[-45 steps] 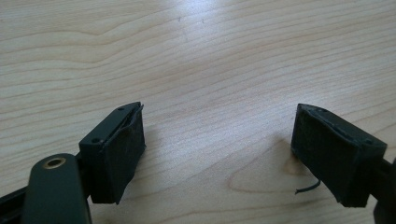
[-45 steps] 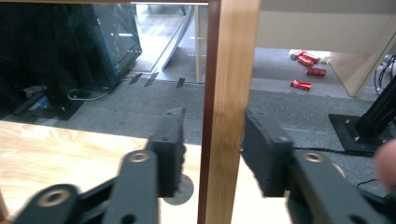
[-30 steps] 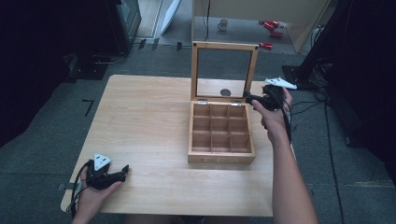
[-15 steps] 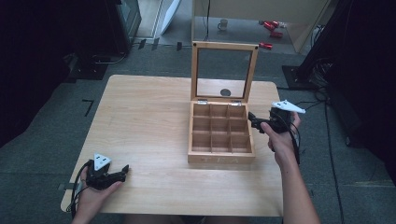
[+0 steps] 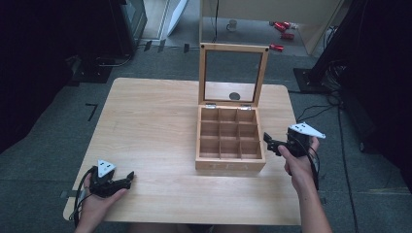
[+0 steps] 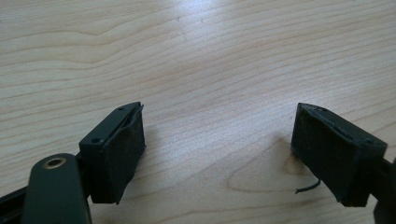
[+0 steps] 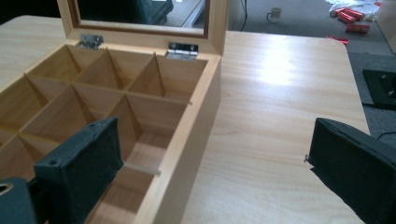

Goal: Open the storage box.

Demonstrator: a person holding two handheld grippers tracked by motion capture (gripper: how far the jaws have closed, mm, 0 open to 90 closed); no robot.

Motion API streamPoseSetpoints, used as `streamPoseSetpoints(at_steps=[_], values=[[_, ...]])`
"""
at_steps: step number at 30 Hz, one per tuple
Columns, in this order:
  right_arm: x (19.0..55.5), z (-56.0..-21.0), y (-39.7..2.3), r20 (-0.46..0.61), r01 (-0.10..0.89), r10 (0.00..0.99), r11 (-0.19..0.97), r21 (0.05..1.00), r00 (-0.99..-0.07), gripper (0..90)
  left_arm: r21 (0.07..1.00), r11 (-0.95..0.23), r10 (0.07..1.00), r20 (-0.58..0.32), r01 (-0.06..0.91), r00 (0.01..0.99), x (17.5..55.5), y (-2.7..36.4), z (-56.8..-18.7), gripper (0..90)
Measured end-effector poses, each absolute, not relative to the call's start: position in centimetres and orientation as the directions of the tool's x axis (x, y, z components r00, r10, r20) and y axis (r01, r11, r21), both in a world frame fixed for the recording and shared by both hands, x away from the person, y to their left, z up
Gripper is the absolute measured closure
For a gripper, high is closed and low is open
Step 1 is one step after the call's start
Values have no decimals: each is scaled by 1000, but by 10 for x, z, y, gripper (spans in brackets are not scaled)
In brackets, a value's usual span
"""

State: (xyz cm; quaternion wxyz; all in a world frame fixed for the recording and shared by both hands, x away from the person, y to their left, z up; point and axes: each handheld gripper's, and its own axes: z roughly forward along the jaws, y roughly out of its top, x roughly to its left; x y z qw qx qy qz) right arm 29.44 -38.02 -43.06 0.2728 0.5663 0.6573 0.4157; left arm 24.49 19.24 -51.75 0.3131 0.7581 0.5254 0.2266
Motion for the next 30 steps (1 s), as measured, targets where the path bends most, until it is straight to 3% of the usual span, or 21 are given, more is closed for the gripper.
streamPoseSetpoints(at_steps=[30], values=[[208, -472, -412, 112, 559, 983, -12, 829, -144, 23, 712, -252, 939, 15, 655, 344, 245, 192, -517, 179]])
